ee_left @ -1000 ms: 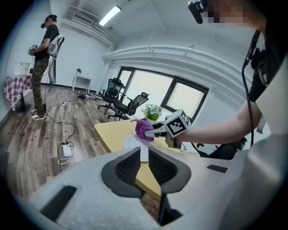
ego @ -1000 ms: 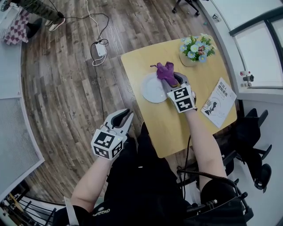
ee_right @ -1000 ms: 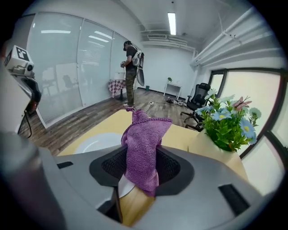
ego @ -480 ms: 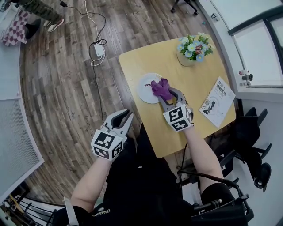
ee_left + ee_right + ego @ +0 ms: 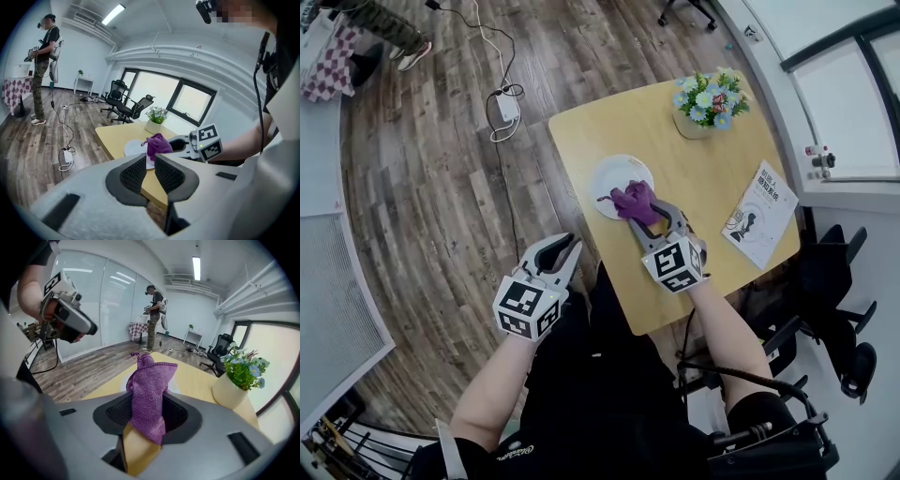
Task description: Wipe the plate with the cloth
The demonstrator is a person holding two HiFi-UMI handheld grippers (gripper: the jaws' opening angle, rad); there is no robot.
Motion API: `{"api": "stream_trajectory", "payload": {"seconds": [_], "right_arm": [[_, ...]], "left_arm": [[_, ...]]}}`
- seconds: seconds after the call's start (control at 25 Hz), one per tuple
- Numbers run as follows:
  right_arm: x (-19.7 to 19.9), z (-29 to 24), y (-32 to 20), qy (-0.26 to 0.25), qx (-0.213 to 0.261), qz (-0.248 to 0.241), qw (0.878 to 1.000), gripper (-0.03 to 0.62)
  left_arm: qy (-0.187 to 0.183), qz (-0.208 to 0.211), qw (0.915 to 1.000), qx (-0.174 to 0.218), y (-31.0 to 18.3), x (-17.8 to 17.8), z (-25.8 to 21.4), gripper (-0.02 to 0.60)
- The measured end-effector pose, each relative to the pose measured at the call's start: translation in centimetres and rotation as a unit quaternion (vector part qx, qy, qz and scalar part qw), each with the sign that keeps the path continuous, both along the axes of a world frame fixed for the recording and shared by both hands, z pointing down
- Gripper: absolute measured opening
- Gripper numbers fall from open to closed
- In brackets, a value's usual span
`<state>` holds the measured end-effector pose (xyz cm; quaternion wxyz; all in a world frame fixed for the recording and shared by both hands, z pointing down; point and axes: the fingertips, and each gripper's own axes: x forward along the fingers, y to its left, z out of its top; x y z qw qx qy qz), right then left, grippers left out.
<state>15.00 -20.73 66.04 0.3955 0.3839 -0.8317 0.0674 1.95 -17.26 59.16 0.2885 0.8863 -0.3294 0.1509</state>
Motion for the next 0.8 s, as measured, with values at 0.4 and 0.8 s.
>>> {"api": "stream_trajectory", "payload": {"seconds": [0.4,0.8], "right_arm": [[6.9,0.0,-7.9,0.069,0.026,0.064,0.995,0.167],[5.4,1.0,-2.9,0.065,0.008,0.039,0.997,0.167]], "left_arm": [[-0.003,-0.001,1.0,-0.004,0.7,0.1,0.2,0.06],[-0.007,0.004,1.0,-0.004,0.9,-0.1,0.2,0.06]]}}
